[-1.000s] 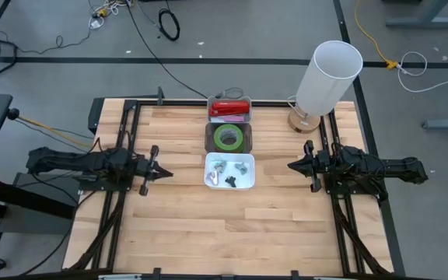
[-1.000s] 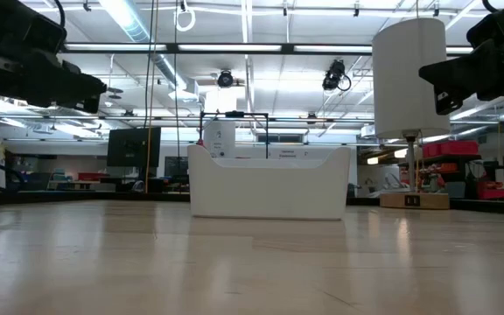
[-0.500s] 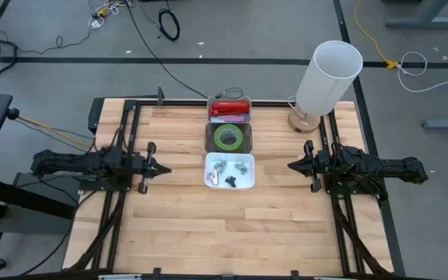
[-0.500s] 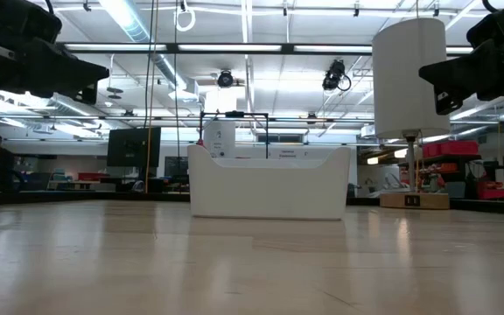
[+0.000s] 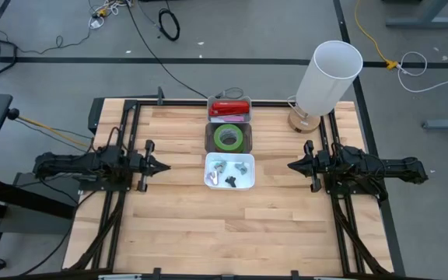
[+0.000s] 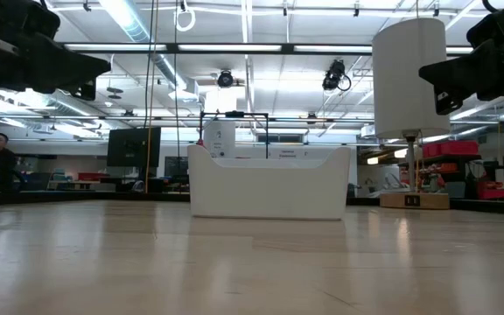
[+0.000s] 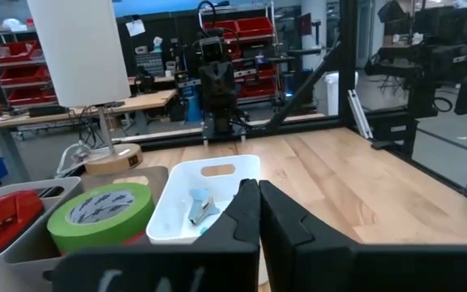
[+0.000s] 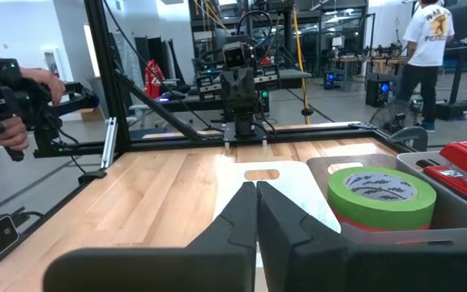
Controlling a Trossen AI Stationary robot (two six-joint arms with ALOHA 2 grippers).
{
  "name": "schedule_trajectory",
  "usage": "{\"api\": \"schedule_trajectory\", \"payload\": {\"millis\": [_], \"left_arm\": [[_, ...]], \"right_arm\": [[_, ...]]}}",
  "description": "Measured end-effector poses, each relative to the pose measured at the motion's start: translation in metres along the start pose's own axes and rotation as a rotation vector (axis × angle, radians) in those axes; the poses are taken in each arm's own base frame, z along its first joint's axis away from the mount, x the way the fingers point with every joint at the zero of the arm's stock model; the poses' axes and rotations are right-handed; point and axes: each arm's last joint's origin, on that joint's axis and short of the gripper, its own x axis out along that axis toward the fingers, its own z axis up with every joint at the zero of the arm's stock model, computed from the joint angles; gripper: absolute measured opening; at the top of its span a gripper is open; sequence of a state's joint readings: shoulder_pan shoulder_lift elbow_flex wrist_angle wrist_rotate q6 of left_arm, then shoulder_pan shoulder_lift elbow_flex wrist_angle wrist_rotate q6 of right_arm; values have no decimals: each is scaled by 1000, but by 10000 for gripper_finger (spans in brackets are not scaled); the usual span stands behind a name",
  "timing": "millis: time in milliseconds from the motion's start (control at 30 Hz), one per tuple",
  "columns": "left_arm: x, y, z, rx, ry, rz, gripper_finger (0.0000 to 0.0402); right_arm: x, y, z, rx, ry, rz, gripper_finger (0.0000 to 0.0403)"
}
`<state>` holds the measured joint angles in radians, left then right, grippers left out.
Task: Pick and place Stapler, Stapler remover, tape
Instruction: Return to Home Position
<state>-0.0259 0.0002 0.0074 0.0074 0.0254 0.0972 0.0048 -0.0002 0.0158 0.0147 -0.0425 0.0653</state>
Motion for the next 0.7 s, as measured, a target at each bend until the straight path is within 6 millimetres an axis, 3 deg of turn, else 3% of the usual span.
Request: {"api": "schedule_trajectory", "payload": {"millis": [367, 700], "left_arm": [[1, 0, 2, -6, -20, 2, 27], [0, 0, 3, -5, -32, 3, 25]], "right_arm": [[0, 0, 0, 0, 0, 0, 13], [0, 0, 0, 0, 0, 0, 13]]}}
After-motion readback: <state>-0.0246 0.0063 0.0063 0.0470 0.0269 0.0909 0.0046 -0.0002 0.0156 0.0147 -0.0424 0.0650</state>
